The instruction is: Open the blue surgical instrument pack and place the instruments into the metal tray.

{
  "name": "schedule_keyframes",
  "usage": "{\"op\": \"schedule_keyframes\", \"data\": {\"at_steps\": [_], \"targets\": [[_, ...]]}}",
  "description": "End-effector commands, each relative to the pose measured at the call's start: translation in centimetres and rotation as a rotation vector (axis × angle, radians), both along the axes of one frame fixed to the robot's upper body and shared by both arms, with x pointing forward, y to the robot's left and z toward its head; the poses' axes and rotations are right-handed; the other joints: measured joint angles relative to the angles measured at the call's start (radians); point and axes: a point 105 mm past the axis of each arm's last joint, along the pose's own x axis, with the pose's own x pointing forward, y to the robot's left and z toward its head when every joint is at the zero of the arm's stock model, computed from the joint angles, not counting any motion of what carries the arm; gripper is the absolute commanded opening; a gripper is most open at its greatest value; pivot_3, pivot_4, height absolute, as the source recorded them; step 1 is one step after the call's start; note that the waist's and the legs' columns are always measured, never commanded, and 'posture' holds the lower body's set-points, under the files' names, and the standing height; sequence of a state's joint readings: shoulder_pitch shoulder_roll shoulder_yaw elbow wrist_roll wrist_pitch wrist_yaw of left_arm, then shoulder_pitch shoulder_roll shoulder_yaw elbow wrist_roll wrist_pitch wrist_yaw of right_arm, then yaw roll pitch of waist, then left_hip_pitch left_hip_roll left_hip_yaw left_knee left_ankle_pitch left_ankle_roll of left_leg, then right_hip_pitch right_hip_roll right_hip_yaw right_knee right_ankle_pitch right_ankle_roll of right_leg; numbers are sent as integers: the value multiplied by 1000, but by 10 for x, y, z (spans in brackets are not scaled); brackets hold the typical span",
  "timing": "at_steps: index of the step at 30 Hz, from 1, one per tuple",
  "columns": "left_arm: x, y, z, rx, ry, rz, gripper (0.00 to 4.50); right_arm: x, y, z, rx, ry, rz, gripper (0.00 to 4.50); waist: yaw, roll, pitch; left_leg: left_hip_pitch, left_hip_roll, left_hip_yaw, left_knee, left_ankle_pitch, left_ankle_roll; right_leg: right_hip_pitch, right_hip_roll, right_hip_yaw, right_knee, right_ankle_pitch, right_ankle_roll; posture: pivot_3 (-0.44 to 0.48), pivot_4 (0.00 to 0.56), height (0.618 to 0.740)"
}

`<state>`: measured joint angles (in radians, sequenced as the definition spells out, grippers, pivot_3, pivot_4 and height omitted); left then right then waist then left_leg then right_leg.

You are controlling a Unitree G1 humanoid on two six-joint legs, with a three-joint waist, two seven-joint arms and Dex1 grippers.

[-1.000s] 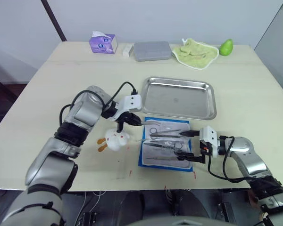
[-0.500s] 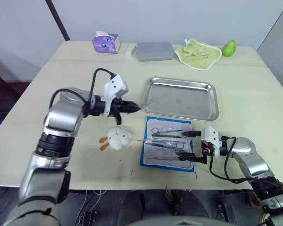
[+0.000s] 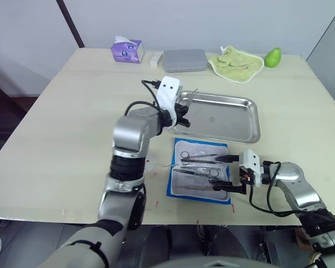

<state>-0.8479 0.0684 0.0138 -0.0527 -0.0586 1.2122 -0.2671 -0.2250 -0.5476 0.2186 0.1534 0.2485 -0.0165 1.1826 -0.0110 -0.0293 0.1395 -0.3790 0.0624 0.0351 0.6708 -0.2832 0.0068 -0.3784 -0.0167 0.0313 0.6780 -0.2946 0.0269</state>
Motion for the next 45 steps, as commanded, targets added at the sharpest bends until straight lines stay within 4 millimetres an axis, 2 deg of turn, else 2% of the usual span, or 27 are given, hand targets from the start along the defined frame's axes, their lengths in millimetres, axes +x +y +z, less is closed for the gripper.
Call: {"op": "schedule_keyframes", "data": {"at_steps": [1,6,13,23,41,42,43,45], "targets": [[10,5,3,41,-22,147,20,-12,-16,-35,-117,142,-27,4500,0,0,0,0,0,0,0,0,0,0,0,0,0,0,0,0,150,740],[26,-1,-6,18,7,276,20,-11,-17,-33,-116,142,-31,4500,3,0,0,0,-2,-1,0,0,-1,0,-1,0,0,0,0,0,150,740],[38,-9,-16,-27,42,277,20,-13,-16,-33,-114,145,-35,4500,2,0,0,-1,-3,-2,-1,3,-6,0,-1,-3,0,0,1,0,150,740],[43,-15,-25,-13,77,249,20,-14,-13,-33,-107,143,-46,4500,1,0,0,-1,-4,-3,-1,4,-7,0,-2,-4,0,0,1,0,150,740],[39,-16,-30,-7,103,244,20,-14,-14,-34,-104,145,-56,4500,1,0,0,-1,-4,-3,-1,4,-8,0,-2,-5,0,0,1,0,150,740],[38,-15,-31,-3,104,245,711,-14,-14,-34,-104,145,-56,4500,1,0,0,-1,-4,-3,-1,4,-8,0,-2,-5,0,0,1,0,150,740],[39,-14,-32,2,102,249,908,-14,-14,-34,-104,145,-56,4500,1,0,0,-1,-4,-3,-1,4,-8,0,-2,-5,0,0,1,0,150,740],[39,-14,-33,15,97,254,1869,-13,-13,-34,-103,144,-55,4500,1,0,0,-1,-4,-3,-1,4,-8,0,-2,-5,0,0,1,0,150,740]]}}
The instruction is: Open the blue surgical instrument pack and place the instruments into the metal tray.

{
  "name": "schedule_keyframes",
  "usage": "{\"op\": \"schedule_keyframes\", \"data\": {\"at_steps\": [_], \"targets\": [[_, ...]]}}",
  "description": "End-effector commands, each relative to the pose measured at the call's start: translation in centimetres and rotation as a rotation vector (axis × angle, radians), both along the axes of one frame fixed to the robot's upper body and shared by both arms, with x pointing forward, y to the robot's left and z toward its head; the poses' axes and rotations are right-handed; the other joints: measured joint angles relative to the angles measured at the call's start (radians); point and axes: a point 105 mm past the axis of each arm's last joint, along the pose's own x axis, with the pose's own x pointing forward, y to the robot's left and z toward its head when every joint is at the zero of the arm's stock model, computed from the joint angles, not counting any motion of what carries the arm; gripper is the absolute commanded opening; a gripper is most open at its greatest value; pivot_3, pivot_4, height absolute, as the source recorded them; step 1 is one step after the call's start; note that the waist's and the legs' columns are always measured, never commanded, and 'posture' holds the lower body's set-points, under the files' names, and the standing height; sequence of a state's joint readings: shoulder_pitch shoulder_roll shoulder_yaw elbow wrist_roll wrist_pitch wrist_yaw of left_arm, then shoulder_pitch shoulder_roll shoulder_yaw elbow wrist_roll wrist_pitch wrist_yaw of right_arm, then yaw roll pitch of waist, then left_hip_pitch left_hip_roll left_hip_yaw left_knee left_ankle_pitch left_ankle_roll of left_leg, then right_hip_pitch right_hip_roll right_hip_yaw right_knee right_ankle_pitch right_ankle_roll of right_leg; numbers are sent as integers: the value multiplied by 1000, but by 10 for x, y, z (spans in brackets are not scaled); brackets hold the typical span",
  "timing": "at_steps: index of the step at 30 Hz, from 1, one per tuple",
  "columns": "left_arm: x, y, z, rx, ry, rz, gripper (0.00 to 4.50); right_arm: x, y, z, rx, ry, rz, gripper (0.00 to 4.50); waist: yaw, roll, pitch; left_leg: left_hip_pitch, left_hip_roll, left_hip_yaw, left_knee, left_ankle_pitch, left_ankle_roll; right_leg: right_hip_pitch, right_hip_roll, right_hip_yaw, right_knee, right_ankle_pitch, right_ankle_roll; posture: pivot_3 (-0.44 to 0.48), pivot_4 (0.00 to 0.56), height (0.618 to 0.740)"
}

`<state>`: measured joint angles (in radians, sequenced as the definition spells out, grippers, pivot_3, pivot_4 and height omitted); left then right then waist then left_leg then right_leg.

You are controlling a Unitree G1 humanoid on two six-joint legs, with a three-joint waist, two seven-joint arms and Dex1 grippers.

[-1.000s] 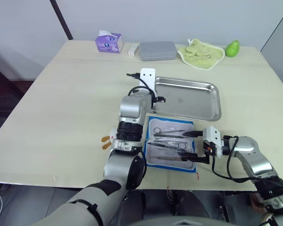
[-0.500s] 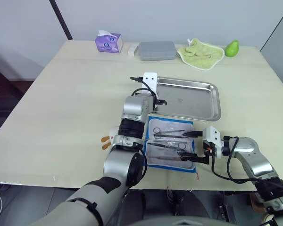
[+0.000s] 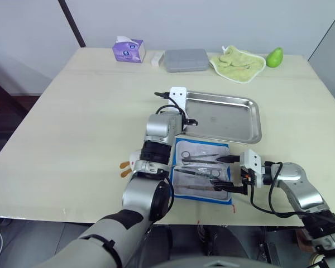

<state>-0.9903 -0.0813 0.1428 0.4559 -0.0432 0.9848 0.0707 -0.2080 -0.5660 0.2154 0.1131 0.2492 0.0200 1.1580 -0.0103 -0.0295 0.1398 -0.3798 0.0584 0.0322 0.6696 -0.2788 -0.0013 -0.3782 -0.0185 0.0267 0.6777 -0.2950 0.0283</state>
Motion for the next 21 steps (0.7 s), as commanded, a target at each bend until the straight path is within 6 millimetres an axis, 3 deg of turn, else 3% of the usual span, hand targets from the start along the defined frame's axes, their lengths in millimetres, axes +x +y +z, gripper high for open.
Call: {"op": "schedule_keyframes", "data": {"at_steps": [1,4,6,8,11,14,17,21], "targets": [[0,-5,11,20,-54,-14,2163,-12,-10,-35,-85,138,-32,4500,0,0,0,0,0,0,0,0,0,0,0,0,0,0,0,0,150,740],[1,-5,12,25,-62,-19,3758,-12,-10,-35,-85,138,-32,4500,0,0,0,0,0,0,0,0,0,0,0,0,0,0,0,0,150,740],[0,-8,15,20,-82,-40,4483,-12,-10,-36,-85,138,-33,4500,-1,0,0,0,0,0,0,0,0,0,0,0,0,0,0,0,150,740],[-1,-14,23,-12,-123,-91,4483,-11,-10,-35,-85,138,-34,4500,-2,0,0,0,0,0,0,0,0,0,0,0,0,0,0,0,150,740],[-9,-28,49,-146,-240,-233,4483,-11,-10,-35,-84,135,-36,4500,-1,0,0,0,0,0,-1,1,-1,0,0,0,0,0,0,0,150,740],[-22,-30,77,-233,-390,-384,4483,-11,-10,-35,-81,133,-37,4500,-1,0,0,0,0,0,-1,2,-4,0,-1,0,0,0,0,0,150,740],[-31,-22,95,-368,-485,-468,4483,-10,-10,-34,-78,131,-37,4500,-1,1,0,0,0,0,-1,2,-4,0,-1,0,0,0,0,0,150,740],[-52,-5,103,-378,-568,-695,4483,-10,-9,-34,-71,127,-38,4500,-4,1,0,1,0,0,-1,2,-4,0,0,0,0,0,0,0,150,740]]}}
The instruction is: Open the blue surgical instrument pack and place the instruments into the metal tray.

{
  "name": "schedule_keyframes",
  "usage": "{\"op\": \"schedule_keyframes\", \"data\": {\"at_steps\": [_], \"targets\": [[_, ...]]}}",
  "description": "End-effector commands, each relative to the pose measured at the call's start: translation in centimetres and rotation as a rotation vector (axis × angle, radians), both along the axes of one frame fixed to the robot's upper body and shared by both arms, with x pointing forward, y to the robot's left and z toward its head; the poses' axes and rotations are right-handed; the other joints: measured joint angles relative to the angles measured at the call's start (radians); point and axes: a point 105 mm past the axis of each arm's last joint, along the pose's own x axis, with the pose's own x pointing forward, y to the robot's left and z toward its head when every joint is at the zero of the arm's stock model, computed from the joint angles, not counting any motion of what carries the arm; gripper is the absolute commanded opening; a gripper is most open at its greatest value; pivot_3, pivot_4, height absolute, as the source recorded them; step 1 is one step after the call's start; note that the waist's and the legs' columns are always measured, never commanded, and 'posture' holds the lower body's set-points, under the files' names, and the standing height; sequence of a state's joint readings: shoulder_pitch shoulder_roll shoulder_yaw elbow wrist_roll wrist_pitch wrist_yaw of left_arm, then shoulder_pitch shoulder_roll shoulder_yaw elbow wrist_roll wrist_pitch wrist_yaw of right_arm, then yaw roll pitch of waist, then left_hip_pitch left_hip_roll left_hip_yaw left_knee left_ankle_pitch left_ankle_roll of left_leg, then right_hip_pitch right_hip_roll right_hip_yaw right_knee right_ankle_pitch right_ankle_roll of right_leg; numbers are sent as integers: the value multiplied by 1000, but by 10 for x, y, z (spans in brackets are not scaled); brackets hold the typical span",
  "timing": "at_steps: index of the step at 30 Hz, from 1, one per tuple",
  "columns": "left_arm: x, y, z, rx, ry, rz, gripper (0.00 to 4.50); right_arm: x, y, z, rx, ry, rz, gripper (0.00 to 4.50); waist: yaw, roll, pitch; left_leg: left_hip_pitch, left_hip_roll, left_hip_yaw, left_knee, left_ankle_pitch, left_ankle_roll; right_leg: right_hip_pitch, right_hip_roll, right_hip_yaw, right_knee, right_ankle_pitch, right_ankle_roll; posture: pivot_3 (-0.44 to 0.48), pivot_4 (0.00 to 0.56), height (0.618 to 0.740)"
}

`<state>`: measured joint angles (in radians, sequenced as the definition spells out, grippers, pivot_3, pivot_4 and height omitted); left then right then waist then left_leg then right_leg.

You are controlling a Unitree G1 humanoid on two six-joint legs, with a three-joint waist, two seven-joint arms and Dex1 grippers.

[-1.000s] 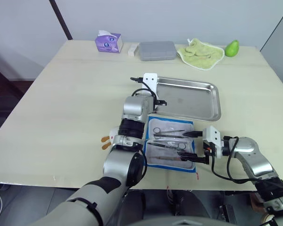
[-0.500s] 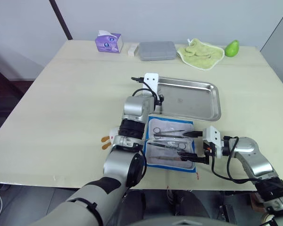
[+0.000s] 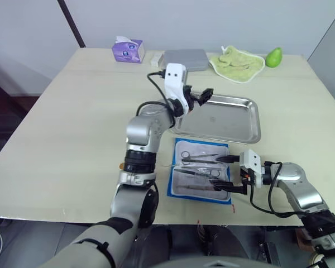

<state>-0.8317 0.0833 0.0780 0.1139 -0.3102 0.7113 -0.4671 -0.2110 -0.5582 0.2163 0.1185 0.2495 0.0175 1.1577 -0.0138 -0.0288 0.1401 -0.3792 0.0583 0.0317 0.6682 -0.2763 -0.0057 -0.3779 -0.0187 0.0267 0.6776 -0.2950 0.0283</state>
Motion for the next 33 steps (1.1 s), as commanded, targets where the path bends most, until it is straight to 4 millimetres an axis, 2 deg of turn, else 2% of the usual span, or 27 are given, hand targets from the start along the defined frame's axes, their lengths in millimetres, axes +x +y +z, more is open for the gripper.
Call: {"op": "schedule_keyframes", "data": {"at_steps": [1,6,10,15,21,24,27,33], "targets": [[-30,19,19,-13,-159,-258,4483,-10,-11,-33,-76,126,-37,4500,-2,1,0,0,0,0,0,0,0,0,0,0,0,0,0,0,150,740],[-61,56,-5,149,-178,-488,4483,-9,-10,-32,-68,122,-37,4500,1,0,1,0,0,-2,0,0,0,0,0,-1,0,0,0,0,150,740],[-78,78,-24,252,-147,-574,4483,-10,-10,-32,-63,120,-35,4500,2,0,1,0,0,-4,0,-3,5,0,0,-2,0,0,0,0,150,740],[-87,113,-39,320,-82,-564,4483,-11,-10,-31,-54,115,-37,4500,1,1,1,-1,0,-4,0,-3,6,0,1,-2,0,0,-1,0,150,740],[-98,144,-48,370,-26,-520,4483,-12,-14,-28,-52,105,-41,4500,3,2,2,-1,0,-5,0,-3,6,0,0,-2,0,-1,-1,0,150,740],[-101,148,-50,378,-6,-517,4483,-12,-14,-26,-48,101,-42,4500,6,2,2,-2,0,-7,0,-3,6,0,1,-3,-1,-1,-1,0,150,740],[-101,144,-51,386,-10,-515,4483,-12,-14,-24,-38,97,-46,4500,9,2,2,-2,-1,-7,0,-3,6,0,0,-3,-1,-1,-1,0,150,740],[-96,113,-50,462,-56,-560,4483,-11,-12,-23,-35,93,-51,4500,12,2,3,-3,-1,-7,1,-3,6,0,0,-3,0,-1,-1,0,150,740]]}}
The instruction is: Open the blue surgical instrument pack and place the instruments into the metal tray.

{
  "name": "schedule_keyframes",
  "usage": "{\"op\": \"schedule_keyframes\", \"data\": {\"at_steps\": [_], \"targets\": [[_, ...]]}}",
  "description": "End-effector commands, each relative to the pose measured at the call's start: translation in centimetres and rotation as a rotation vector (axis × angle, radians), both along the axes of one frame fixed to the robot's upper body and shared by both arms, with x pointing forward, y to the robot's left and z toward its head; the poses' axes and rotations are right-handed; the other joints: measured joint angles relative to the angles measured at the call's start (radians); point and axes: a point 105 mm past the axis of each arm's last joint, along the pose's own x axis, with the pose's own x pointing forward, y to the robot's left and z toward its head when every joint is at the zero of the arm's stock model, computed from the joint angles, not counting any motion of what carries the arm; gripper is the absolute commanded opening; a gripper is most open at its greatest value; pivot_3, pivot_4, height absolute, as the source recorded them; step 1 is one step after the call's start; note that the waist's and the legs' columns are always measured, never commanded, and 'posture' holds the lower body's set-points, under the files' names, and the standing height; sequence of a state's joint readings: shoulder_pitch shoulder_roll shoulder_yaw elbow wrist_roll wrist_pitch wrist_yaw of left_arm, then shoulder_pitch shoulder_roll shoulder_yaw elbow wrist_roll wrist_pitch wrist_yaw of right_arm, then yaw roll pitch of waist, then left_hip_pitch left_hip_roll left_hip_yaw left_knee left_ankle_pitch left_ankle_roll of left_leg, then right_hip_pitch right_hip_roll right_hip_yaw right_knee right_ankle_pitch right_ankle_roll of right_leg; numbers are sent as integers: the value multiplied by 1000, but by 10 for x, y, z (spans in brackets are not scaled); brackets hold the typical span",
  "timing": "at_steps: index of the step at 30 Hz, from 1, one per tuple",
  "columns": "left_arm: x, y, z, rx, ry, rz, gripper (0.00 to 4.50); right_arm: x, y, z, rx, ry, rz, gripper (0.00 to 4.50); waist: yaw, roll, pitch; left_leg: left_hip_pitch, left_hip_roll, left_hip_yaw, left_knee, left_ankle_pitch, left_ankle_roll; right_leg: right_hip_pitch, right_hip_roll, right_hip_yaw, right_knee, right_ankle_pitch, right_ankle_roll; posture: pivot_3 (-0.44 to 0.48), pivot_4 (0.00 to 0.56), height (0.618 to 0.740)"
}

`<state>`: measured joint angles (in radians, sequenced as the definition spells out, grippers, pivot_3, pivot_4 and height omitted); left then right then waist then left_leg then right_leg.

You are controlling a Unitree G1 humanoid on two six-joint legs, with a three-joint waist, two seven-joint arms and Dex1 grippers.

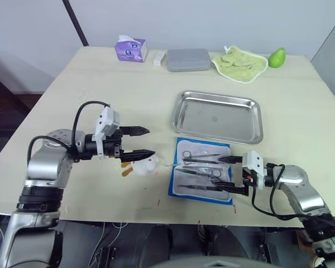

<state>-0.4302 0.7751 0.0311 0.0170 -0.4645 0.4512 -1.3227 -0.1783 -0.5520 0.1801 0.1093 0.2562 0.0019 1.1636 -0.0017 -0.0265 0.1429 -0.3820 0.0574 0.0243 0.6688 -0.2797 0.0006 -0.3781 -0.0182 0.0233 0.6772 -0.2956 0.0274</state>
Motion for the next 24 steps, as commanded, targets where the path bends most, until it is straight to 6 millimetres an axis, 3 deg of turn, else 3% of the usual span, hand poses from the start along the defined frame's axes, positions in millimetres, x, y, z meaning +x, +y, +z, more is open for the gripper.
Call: {"op": "schedule_keyframes", "data": {"at_steps": [1,8,11,13,24], "targets": [[2,-20,9,45,-73,-53,4483,-8,-7,-23,-56,99,-29,4500,-2,0,0,0,0,0,0,0,0,0,0,0,0,0,0,0,150,740],[9,-40,-1,104,-72,-98,4483,-9,-5,-24,-54,96,-38,4500,-5,1,1,0,0,0,0,0,0,0,1,1,0,0,0,0,150,740],[14,-55,-5,120,-62,-114,3693,-9,-5,-24,-54,97,-41,4500,-3,1,1,0,0,0,0,0,0,0,1,1,0,0,0,0,150,740],[16,-63,-8,138,-52,-114,2903,-10,-5,-24,-53,97,-45,4500,-2,1,1,-1,0,-1,0,0,0,0,1,1,0,0,0,0,150,740],[28,-88,-33,279,-35,-152,2903,-10,-5,-24,-53,96,-56,4500,-5,2,1,-1,-1,-1,1,0,0,0,2,2,0,0,0,0,150,740]]}}
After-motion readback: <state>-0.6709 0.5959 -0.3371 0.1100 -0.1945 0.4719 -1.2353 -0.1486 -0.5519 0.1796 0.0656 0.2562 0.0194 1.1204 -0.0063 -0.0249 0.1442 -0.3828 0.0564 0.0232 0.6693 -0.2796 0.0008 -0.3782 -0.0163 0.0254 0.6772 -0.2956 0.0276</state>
